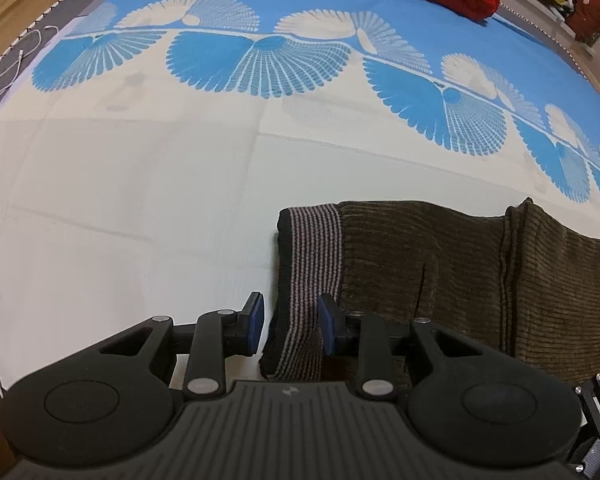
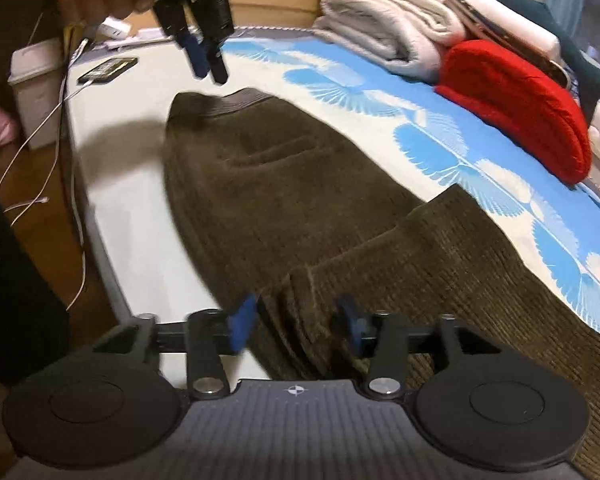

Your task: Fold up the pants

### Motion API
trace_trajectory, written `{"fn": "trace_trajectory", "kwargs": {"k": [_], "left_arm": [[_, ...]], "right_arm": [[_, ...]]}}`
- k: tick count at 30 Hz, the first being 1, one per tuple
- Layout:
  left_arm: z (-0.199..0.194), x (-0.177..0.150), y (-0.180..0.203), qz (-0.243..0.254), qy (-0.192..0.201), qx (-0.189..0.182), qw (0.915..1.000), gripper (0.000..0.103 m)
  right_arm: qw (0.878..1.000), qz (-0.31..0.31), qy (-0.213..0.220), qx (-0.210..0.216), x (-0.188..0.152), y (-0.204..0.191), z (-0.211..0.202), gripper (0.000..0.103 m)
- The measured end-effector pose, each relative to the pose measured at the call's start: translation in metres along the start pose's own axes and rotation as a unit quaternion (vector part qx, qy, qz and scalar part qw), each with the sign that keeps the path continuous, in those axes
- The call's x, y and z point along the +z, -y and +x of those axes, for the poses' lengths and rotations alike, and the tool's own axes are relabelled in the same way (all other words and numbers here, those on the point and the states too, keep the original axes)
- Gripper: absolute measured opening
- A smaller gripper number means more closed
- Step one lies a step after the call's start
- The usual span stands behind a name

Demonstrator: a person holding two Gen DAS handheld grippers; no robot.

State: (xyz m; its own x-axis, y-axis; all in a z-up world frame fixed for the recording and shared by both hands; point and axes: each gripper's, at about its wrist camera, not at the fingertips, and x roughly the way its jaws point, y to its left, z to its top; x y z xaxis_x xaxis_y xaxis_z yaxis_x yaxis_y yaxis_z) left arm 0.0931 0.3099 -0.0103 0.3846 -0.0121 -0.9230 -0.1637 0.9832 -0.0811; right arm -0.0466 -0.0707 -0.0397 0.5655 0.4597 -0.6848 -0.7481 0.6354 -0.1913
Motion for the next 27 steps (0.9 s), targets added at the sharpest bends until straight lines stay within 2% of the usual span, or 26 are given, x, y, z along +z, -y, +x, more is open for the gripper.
{"fn": "trace_trajectory", "kwargs": {"k": [2,3,4,5,6,8,9,10,11,12,13,14,17,19,23,25,27], "left_arm": [[0.002,0.000,-0.002,-0.006,-0.003,0.002,1.0000,0.033],[0.002,0.000,-0.004,-0.009,-0.004,0.000,0.9999,0.034],[0.002,0.000,-0.005,-0.012,-0.005,-0.002,0.9999,0.034],[0.002,0.000,-0.005,-0.014,-0.005,-0.004,0.9999,0.034],[0.002,0.001,-0.006,-0.014,-0.004,-0.006,0.9999,0.035],[0.003,0.000,-0.008,-0.021,-0.005,-0.015,0.9997,0.036],[0.003,0.001,-0.009,-0.024,-0.006,-0.018,0.9995,0.037],[0.004,0.000,-0.010,-0.029,-0.009,-0.020,0.9993,0.039],[0.005,0.000,-0.011,-0.035,-0.010,-0.023,0.9991,0.040],[0.006,-0.001,-0.013,-0.042,-0.013,-0.026,0.9987,0.042],[0.007,-0.002,-0.014,-0.050,-0.017,-0.029,0.9982,0.044],[0.008,-0.003,-0.015,-0.054,-0.020,-0.030,0.9979,0.045],[0.007,-0.009,-0.016,-0.060,-0.021,-0.032,0.9975,0.052],[0.006,-0.012,-0.018,-0.070,-0.021,-0.031,0.9968,0.053],[-0.002,-0.016,-0.019,-0.091,-0.009,-0.029,0.9954,0.057],[-0.012,-0.019,-0.015,-0.085,0.015,-0.002,0.9963,0.057],[-0.028,-0.022,-0.006,-0.069,0.057,0.045,0.9950,0.060]], "right_arm": [[0.999,-0.029,-0.021,-0.006,-0.004,-0.007,0.009,0.053],[0.998,-0.045,-0.035,0.000,-0.006,-0.009,0.014,0.045],[0.998,-0.054,-0.032,0.005,-0.008,-0.011,0.013,0.038],[0.998,-0.057,-0.025,0.008,-0.006,-0.011,0.009,0.027],[0.998,-0.053,-0.017,0.004,-0.002,-0.009,0.003,0.024],[0.999,-0.045,0.012,-0.017,0.004,-0.005,-0.011,0.023],[0.999,-0.042,0.022,-0.023,0.002,-0.004,-0.014,0.023],[0.999,-0.050,0.011,-0.016,-0.003,-0.006,-0.010,0.024],[0.996,-0.085,-0.023,-0.004,-0.013,-0.014,0.000,0.029],[0.991,-0.129,-0.041,-0.009,-0.022,-0.023,0.005,0.037],[0.986,-0.164,-0.030,-0.019,-0.026,-0.030,0.002,0.037],[0.986,-0.161,-0.029,-0.018,-0.023,-0.029,-0.003,0.037],[0.998,-0.068,-0.007,0.011,-0.003,-0.002,-0.026,0.037],[0.999,-0.053,0.010,-0.001,0.008,0.017,-0.044,0.037],[0.998,-0.023,0.048,-0.037,0.020,0.075,-0.088,0.046],[0.996,0.009,0.066,-0.061,0.021,0.109,-0.108,0.052],[0.991,0.057,0.083,-0.084,0.015,0.144,-0.125,0.060]]}}
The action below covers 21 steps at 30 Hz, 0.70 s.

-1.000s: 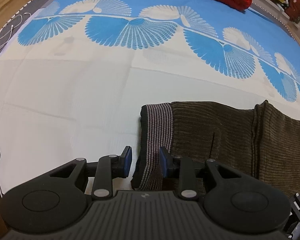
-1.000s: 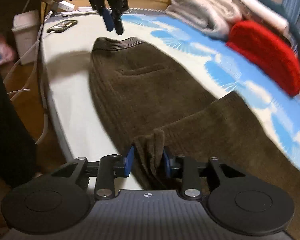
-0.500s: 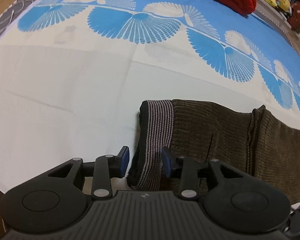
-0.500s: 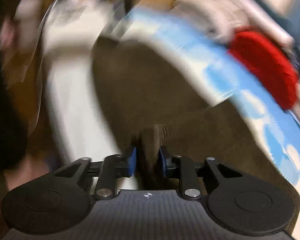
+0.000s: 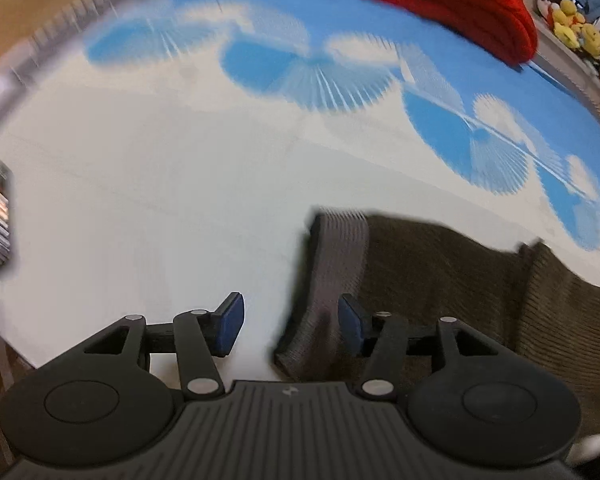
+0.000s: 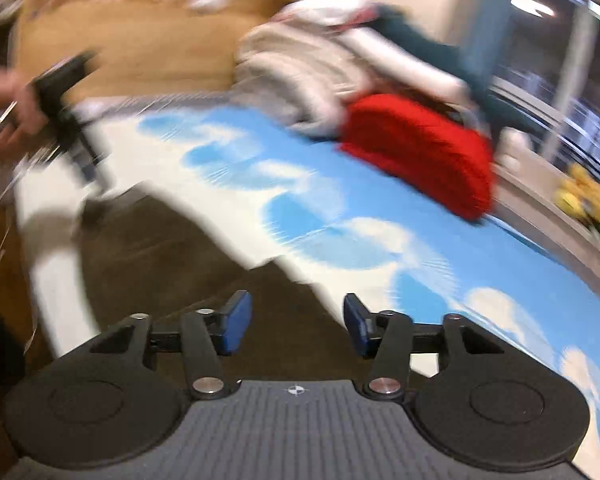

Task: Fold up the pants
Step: 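Grasp the striped cuff with the left gripper and lift it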

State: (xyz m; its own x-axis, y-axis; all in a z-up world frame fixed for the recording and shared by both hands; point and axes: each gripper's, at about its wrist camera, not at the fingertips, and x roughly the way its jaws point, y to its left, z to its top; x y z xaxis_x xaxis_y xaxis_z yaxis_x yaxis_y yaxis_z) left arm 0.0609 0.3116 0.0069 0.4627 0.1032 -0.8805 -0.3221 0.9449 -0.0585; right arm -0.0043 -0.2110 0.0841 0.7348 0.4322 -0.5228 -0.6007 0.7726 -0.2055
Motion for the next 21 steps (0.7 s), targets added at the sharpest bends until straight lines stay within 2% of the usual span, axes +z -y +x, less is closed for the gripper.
{"fn": "trace_trajectory", "kwargs": {"k": [2,4,6,7,8,11,13,16,18,21], "left_arm": [[-0.016,-0.006,0.006,0.008,0.037,0.004,0.9993,0.065],[-0.029,-0.015,0.009,0.000,0.059,-0.025,0.9980,0.066],[-0.033,-0.025,0.008,-0.018,0.065,-0.058,0.9960,0.072],[-0.030,-0.033,0.005,-0.034,0.062,-0.074,0.9947,0.076],[-0.025,-0.039,0.003,-0.050,0.056,-0.086,0.9934,0.077],[0.001,-0.055,-0.003,-0.097,0.010,-0.105,0.9897,0.077],[0.019,-0.062,-0.012,-0.144,-0.016,-0.093,0.9851,0.077],[0.039,-0.061,-0.022,-0.203,-0.054,-0.084,0.9741,0.077],[0.048,-0.058,-0.026,-0.214,-0.065,-0.092,0.9704,0.082],[0.067,-0.060,-0.026,-0.215,-0.100,-0.095,0.9667,0.083]], "right_arm": [[0.998,0.057,0.012,-0.029,-0.007,0.035,-0.008,0.064],[0.989,0.134,0.013,-0.063,-0.024,0.063,-0.013,0.064],[0.968,0.233,0.007,-0.089,-0.053,0.088,-0.012,0.063],[0.958,0.269,-0.018,-0.096,-0.062,0.097,-0.006,0.060],[0.949,0.297,-0.024,-0.101,-0.066,0.105,-0.004,0.058],[0.940,0.321,0.004,-0.115,-0.070,0.117,-0.008,0.058],[0.938,0.323,-0.002,-0.124,-0.073,0.119,-0.005,0.058],[0.930,0.350,-0.012,-0.111,-0.079,0.124,0.002,0.058],[0.928,0.355,-0.018,-0.112,-0.080,0.128,0.003,0.058],[0.930,0.352,-0.022,-0.106,-0.080,0.127,0.005,0.058]]}}
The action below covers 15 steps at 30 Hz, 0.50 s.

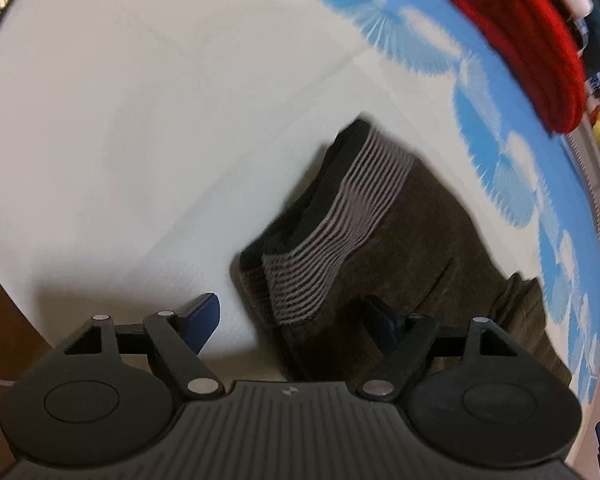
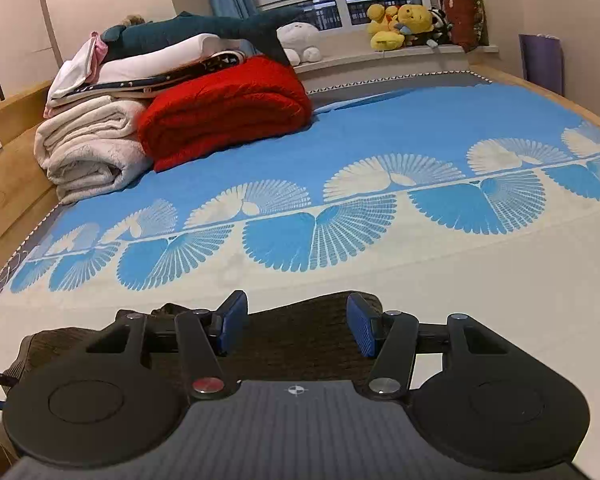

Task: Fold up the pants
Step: 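Grasp the striped cuff with the left gripper and lift it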

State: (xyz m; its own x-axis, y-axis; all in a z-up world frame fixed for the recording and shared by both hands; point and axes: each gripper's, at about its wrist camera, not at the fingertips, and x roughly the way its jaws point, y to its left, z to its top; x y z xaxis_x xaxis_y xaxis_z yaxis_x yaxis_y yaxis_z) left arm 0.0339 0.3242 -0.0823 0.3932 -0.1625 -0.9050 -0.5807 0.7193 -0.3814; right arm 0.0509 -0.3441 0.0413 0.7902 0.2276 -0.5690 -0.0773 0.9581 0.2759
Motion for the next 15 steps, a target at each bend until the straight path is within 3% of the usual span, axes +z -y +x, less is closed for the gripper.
{"fn": "trace_trajectory", "kwargs": {"k": [4,10,15], "left_arm": [[0.008,0.005,0.011,0.017,0.005,-0.010,0.9998,0.085],[0.016,0.001,0.027,0.037,0.016,0.007,0.9992,0.085],[0.016,-0.001,0.032,0.035,0.026,0.028,0.9987,0.079]], "right_arm": [[1.000,-0.014,-0.024,0.006,-0.004,-0.006,0.002,0.058],[0.988,-0.020,-0.151,0.024,-0.023,-0.012,0.034,0.058],[0.971,-0.086,-0.224,-0.004,-0.047,-0.027,0.052,0.058]]}}
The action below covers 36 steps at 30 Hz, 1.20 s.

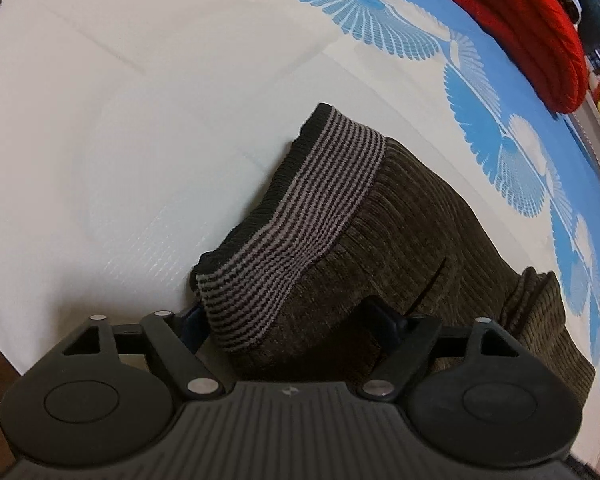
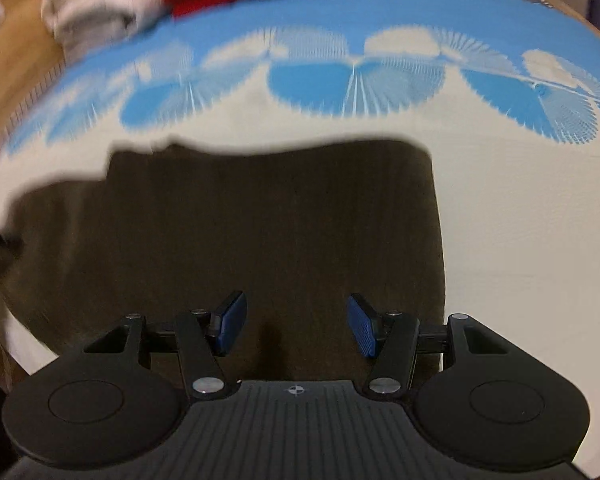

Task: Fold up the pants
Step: 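Grasp the striped cuff with the left gripper and lift it, then carry the cuff with the left gripper toward the waist while the right gripper hovers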

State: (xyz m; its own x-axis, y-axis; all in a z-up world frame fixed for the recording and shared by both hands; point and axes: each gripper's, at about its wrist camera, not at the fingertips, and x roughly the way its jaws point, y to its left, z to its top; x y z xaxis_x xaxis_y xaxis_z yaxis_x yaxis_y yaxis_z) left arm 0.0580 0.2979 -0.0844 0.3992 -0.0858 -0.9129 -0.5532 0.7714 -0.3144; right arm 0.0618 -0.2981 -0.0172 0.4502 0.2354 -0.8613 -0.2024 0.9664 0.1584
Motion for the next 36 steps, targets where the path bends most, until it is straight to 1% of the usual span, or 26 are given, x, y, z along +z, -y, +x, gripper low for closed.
{"fn": "trace_trajectory", "kwargs": {"k": [3,4,5,7,9,11,15,20,23,27,30,34,36], "left_arm": [[-0.003,-0.001,0.004,0.001,0.008,0.008,0.9999,0.068],[-0.005,-0.001,0.005,0.002,0.010,0.010,0.9999,0.063],[-0.008,-0.002,0.007,0.005,0.013,0.010,0.9998,0.060],[-0.015,-0.002,0.010,0.010,0.024,0.012,0.9996,0.045],[-0.028,-0.002,0.014,0.013,0.046,0.000,0.9989,0.034],[-0.040,-0.002,0.020,0.020,0.064,-0.022,0.9975,0.032],[-0.060,-0.007,0.043,0.059,0.093,-0.053,0.9925,0.031],[-0.082,-0.014,0.070,0.086,0.112,-0.089,0.9860,0.030],[-0.094,-0.020,0.099,0.111,0.122,-0.109,0.9803,0.030],[-0.109,-0.036,0.147,0.154,0.129,-0.143,0.9691,0.030],[-0.115,-0.055,0.190,0.192,0.128,-0.171,0.9579,0.029],[-0.118,-0.091,0.253,0.251,0.121,-0.217,0.9356,0.029],[-0.115,-0.113,0.286,0.284,0.114,-0.239,0.9217,0.029]], "right_arm": [[0.999,-0.018,-0.033,-0.026,-0.007,-0.006,0.015,0.058],[0.999,-0.024,-0.037,-0.032,-0.009,-0.008,0.018,0.058],[0.998,-0.029,-0.040,-0.035,-0.010,-0.009,0.019,0.058],[0.998,-0.034,-0.041,-0.039,-0.011,-0.013,0.020,0.058],[0.998,-0.036,-0.042,-0.041,-0.012,-0.014,0.020,0.058],[0.997,-0.037,-0.043,-0.043,-0.012,-0.015,0.019,0.058],[0.997,-0.045,-0.045,-0.049,-0.012,-0.016,0.019,0.058],[0.996,-0.051,-0.048,-0.049,-0.012,-0.019,0.018,0.058],[0.997,-0.045,-0.047,-0.046,-0.010,-0.018,0.018,0.058],[0.998,-0.029,-0.033,-0.047,-0.005,-0.011,0.012,0.058],[0.999,-0.007,-0.008,-0.043,-0.001,-0.001,0.002,0.057],[0.998,0.025,0.031,-0.045,0.001,0.016,-0.014,0.057],[0.996,0.048,0.048,-0.051,0.002,0.030,-0.021,0.057]]}}
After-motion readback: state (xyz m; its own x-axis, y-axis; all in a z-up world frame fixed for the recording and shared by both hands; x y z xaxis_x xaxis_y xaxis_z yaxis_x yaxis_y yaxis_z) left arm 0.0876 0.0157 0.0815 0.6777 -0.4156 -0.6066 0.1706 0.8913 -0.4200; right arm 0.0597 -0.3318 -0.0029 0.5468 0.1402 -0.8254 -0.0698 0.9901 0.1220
